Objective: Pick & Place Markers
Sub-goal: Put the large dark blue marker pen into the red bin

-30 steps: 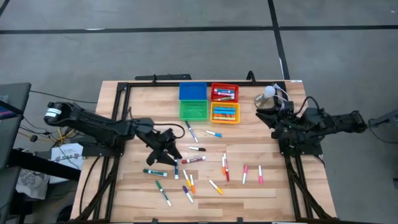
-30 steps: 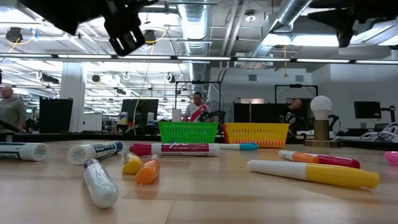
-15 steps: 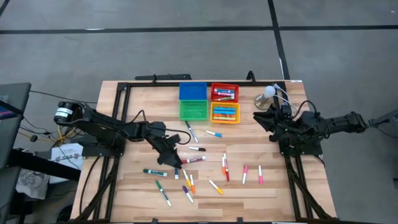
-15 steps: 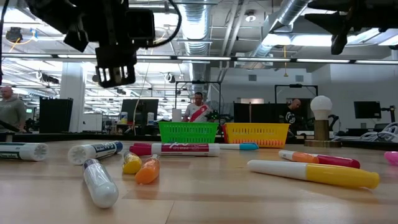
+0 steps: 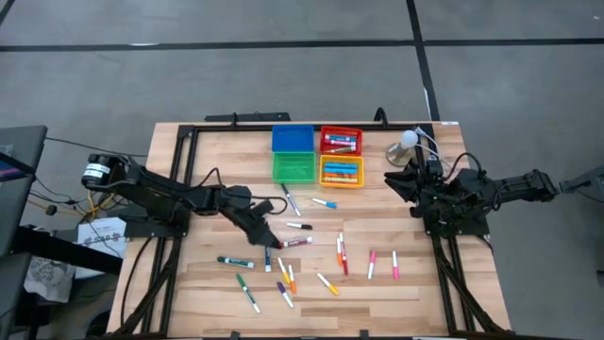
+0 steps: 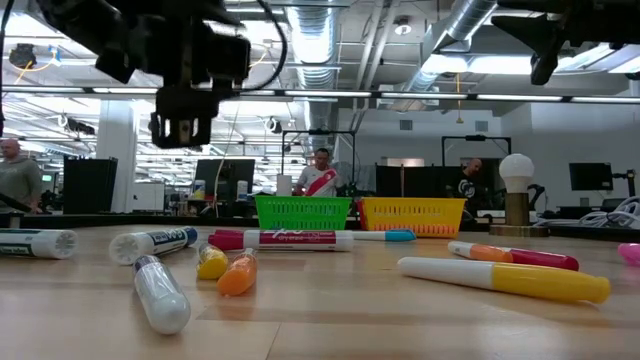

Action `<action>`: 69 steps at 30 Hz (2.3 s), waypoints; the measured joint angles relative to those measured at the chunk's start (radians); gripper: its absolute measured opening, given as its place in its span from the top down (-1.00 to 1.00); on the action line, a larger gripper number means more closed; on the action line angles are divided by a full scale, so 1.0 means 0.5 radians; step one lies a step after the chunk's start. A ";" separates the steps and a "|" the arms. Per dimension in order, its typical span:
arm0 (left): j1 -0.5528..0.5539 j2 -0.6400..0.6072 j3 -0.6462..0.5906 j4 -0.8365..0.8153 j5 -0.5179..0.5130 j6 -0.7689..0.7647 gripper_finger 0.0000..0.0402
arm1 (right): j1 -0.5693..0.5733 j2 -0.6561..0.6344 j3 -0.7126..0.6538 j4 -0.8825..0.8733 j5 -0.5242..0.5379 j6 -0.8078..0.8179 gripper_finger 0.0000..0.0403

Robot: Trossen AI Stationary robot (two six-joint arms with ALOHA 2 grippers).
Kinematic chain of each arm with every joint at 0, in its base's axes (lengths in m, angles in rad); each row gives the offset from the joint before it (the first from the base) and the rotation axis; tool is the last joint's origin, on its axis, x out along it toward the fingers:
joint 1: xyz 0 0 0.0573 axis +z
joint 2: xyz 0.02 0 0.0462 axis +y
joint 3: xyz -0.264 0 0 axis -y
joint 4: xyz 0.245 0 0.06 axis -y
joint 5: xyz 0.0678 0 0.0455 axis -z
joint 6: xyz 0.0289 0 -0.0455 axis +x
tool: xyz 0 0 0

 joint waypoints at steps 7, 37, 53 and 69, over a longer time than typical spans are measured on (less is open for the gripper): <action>-0.094 0.000 -0.002 -0.081 -0.447 -0.223 -0.20 | 0.000 0.000 0.000 -0.001 -0.001 -0.020 0.50; -0.520 -0.234 0.481 -1.417 -1.675 -0.942 -0.20 | 0.285 0.031 0.002 -0.295 0.009 -0.142 0.50; -0.651 0.417 0.819 -1.936 -1.462 -1.540 -0.20 | 0.286 0.031 0.002 -0.262 0.007 -0.194 0.50; -0.631 0.547 0.821 -1.929 -1.393 -1.627 -0.20 | 0.287 0.031 0.002 -0.262 0.003 -0.210 0.50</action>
